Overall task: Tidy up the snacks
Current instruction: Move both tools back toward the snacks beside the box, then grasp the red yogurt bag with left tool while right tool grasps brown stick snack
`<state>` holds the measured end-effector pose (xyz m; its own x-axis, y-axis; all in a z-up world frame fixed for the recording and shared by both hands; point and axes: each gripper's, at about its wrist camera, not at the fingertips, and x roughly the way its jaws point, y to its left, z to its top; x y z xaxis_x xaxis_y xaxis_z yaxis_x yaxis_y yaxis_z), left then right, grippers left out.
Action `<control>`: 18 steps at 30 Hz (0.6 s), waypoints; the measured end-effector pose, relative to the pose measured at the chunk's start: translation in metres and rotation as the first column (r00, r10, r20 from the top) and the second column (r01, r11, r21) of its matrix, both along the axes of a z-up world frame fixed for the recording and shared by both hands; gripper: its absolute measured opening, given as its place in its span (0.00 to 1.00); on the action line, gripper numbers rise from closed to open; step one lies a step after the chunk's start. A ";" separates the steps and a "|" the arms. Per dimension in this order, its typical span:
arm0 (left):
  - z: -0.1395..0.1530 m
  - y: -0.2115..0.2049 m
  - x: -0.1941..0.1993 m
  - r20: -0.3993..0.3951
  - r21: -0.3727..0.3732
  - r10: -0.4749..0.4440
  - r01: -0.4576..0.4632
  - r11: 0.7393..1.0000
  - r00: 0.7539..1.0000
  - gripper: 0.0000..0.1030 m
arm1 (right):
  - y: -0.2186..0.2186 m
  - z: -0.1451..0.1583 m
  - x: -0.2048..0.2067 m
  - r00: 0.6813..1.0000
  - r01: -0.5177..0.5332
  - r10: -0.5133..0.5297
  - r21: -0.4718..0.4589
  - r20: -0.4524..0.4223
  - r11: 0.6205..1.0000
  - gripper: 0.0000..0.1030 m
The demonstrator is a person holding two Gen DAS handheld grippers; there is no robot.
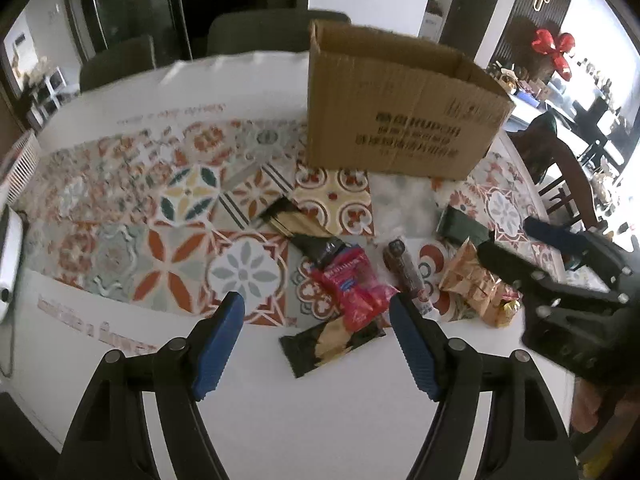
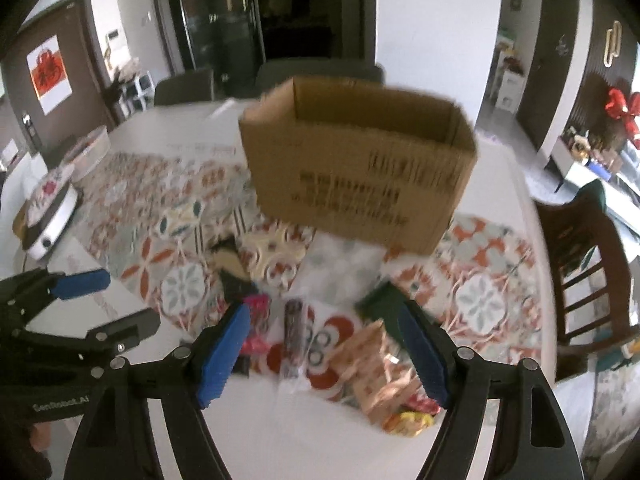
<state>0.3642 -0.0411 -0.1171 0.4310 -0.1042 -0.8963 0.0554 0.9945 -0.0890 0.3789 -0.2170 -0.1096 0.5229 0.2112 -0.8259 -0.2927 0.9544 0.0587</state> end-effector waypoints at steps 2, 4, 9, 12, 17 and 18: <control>-0.008 -0.001 0.006 -0.027 -0.031 0.002 -0.003 1.000 1.000 0.70 | 0.002 -0.013 0.005 0.999 -0.011 0.011 0.004 -0.048 1.000 0.64; -0.015 -0.002 0.014 -0.048 -0.044 0.010 -0.012 0.999 0.999 0.68 | 0.003 -0.024 0.008 0.997 -0.012 0.012 0.006 -0.081 1.000 0.60; -0.032 -0.006 0.036 -0.111 -0.104 0.036 -0.048 0.993 0.993 0.68 | 0.005 -0.047 0.017 0.988 -0.019 0.021 0.014 -0.154 1.000 0.54; -0.046 -0.011 0.048 -0.164 -0.120 0.040 -0.060 0.991 0.986 0.66 | 0.007 -0.058 0.022 0.982 -0.022 0.026 0.023 -0.189 0.999 0.52; -0.068 -0.016 0.064 -0.237 -0.132 0.051 -0.084 0.988 0.970 0.63 | 0.014 -0.072 0.031 0.976 -0.028 0.035 0.034 -0.217 0.999 0.46; -0.072 -0.015 0.066 -0.245 -0.130 0.057 -0.091 0.987 0.968 0.62 | 0.015 -0.075 0.034 0.973 -0.031 0.040 0.044 -0.226 0.999 0.45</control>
<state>0.4305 -0.0565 -0.1887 0.2162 -0.2107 -0.9533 -0.0580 0.9719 -0.2280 0.4126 -0.2018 -0.1846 0.3143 0.2616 -0.9126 -0.3014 0.9390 0.1653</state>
